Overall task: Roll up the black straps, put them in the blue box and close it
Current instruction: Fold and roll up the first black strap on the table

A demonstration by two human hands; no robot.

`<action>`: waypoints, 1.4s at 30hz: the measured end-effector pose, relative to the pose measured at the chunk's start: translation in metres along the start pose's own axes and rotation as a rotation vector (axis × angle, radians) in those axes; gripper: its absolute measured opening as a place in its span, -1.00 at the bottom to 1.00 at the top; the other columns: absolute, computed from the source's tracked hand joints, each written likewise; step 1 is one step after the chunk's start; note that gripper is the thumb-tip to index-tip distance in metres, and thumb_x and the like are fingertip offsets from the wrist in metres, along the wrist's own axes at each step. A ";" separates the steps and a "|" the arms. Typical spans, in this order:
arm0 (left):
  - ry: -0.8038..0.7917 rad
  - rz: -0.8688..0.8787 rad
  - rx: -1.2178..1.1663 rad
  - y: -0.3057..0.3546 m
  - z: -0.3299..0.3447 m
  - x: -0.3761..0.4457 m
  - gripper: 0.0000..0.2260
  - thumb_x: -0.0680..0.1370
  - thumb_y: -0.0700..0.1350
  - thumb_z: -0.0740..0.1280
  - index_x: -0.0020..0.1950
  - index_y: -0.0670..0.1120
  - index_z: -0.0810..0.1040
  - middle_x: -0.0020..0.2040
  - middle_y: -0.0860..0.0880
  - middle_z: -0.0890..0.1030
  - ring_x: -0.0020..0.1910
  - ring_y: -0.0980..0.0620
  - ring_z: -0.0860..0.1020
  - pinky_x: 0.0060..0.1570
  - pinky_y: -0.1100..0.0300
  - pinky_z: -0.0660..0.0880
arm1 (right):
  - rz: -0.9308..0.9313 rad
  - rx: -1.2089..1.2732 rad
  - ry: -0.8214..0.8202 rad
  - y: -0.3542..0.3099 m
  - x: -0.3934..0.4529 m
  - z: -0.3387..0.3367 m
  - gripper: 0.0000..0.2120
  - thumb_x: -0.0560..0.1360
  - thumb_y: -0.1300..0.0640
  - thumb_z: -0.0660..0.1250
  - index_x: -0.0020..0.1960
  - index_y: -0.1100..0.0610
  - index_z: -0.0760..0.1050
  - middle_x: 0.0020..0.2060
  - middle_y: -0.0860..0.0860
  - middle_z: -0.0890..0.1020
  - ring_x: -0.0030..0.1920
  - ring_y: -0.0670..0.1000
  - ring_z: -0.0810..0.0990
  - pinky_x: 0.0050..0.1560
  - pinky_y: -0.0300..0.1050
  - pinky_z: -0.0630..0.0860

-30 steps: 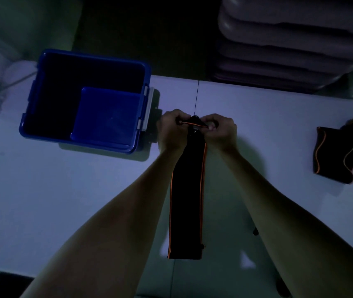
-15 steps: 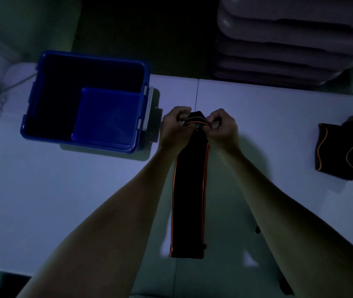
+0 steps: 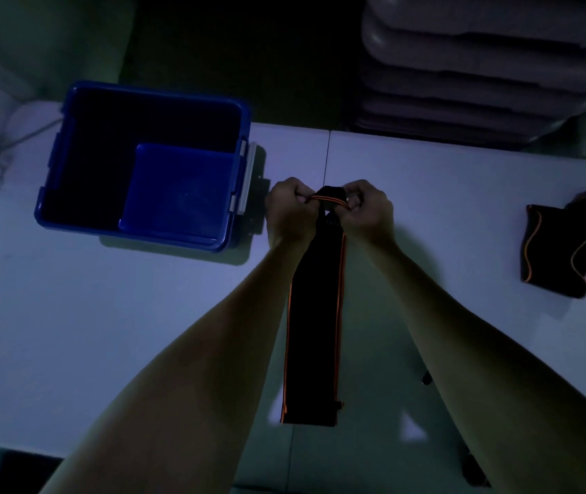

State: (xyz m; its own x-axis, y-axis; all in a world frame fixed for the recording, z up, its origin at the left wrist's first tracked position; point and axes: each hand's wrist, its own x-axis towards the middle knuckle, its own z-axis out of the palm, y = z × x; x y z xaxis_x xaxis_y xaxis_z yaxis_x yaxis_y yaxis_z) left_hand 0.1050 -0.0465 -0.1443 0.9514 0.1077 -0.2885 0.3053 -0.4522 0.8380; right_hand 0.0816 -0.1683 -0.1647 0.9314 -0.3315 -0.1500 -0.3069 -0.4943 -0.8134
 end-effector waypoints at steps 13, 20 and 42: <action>0.050 -0.091 0.194 -0.042 -0.018 -0.063 -0.84 0.44 -0.29 0.32 -0.13 -0.17 0.69 -0.20 -0.10 0.71 -0.26 0.02 0.62 -0.21 0.05 0.61 | 0.172 -0.090 -0.080 0.012 -0.065 -0.016 -0.74 0.42 0.28 0.24 -0.05 0.26 0.69 -0.12 0.19 0.73 -0.06 0.19 0.69 0.09 0.01 0.59; 0.002 -0.066 0.239 -0.040 -0.026 -0.081 -0.80 0.45 -0.29 0.34 -0.36 -0.17 0.44 -0.42 -0.04 0.39 -0.47 0.09 0.30 -0.52 0.36 0.20 | 0.266 0.070 -0.182 0.025 -0.081 -0.027 -0.76 0.46 0.38 0.19 -0.04 0.31 0.63 -0.29 0.10 0.62 -0.27 0.11 0.62 0.02 0.20 0.64; -0.144 -0.163 0.268 -0.067 -0.053 -0.153 -0.92 0.47 -0.29 0.37 -0.11 -0.25 0.66 -0.22 -0.15 0.65 -0.25 -0.12 0.59 -0.11 0.01 0.62 | 0.018 -0.146 -0.320 0.022 -0.172 -0.032 -0.71 0.55 0.35 0.17 0.12 0.23 0.63 -0.17 0.19 0.69 -0.16 0.19 0.64 -0.10 -0.13 0.48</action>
State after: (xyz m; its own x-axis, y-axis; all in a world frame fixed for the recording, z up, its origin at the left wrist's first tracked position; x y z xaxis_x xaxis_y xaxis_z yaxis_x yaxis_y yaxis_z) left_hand -0.0588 0.0140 -0.1318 0.8695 0.0803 -0.4874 0.4137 -0.6576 0.6296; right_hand -0.0913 -0.1477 -0.1390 0.9328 -0.0842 -0.3505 -0.3268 -0.6077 -0.7238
